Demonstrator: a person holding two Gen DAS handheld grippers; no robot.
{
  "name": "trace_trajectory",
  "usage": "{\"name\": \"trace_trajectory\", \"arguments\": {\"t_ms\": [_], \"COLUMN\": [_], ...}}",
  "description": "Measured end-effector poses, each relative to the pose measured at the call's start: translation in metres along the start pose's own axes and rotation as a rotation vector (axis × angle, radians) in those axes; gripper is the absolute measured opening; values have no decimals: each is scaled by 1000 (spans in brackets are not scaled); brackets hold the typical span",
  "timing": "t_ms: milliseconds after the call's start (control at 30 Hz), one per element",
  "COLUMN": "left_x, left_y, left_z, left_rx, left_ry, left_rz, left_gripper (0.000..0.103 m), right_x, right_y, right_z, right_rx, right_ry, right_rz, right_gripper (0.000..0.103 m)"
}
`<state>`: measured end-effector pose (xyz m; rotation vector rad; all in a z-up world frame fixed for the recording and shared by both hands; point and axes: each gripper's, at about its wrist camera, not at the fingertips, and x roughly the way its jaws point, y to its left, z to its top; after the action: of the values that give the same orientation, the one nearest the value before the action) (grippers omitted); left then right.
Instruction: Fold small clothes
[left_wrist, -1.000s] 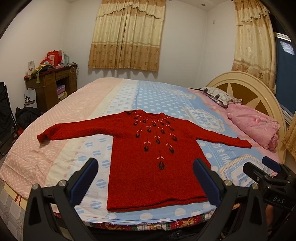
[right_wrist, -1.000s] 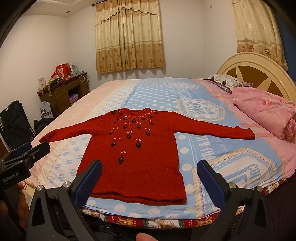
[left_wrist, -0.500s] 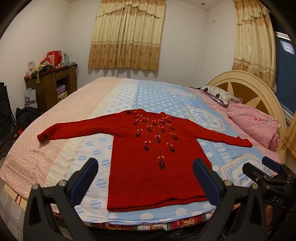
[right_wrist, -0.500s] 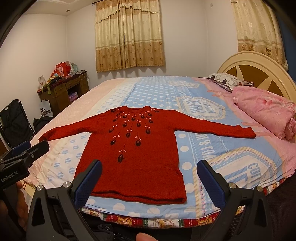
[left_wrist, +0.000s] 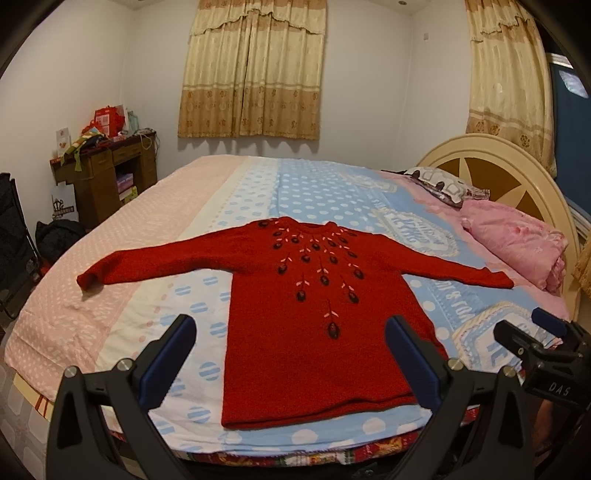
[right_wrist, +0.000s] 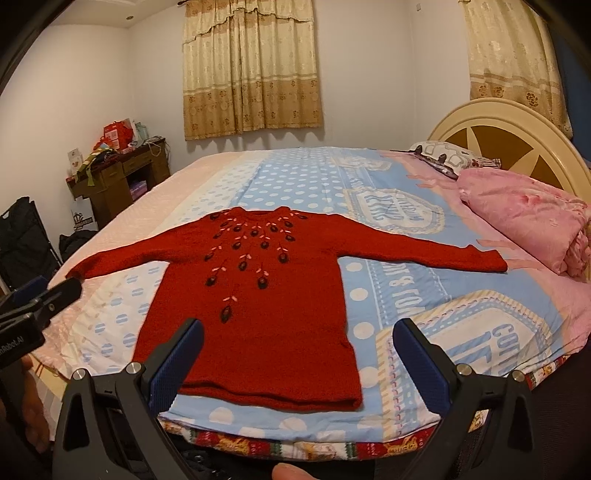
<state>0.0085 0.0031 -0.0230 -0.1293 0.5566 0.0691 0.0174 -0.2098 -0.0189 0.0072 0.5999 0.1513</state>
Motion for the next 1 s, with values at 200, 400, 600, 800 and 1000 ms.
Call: {"name": "trace_trajectory", "arguments": {"t_ms": [200, 400, 600, 800, 1000], "left_x": [30, 75, 120, 154, 183], "left_y": [-4, -5, -16, -25, -33], "left_z": [3, 9, 17, 19, 21], "left_rx": [79, 134, 201, 269, 302], "left_ry": [11, 73, 118, 143, 183], "left_rz": [73, 112, 156, 196, 196], "left_gripper": [103, 103, 103, 103, 103], "right_x": [34, 76, 128, 167, 190], "right_y": [-20, -38, -75, -121, -168], "right_z": [-4, -7, -6, 0, 11], "right_rx": [50, 79, 112, 153, 160], "right_ry": [18, 87, 127, 159, 171], "right_rz": [6, -11, -49, -111, -190], "right_gripper": [102, 102, 102, 102, 102]}}
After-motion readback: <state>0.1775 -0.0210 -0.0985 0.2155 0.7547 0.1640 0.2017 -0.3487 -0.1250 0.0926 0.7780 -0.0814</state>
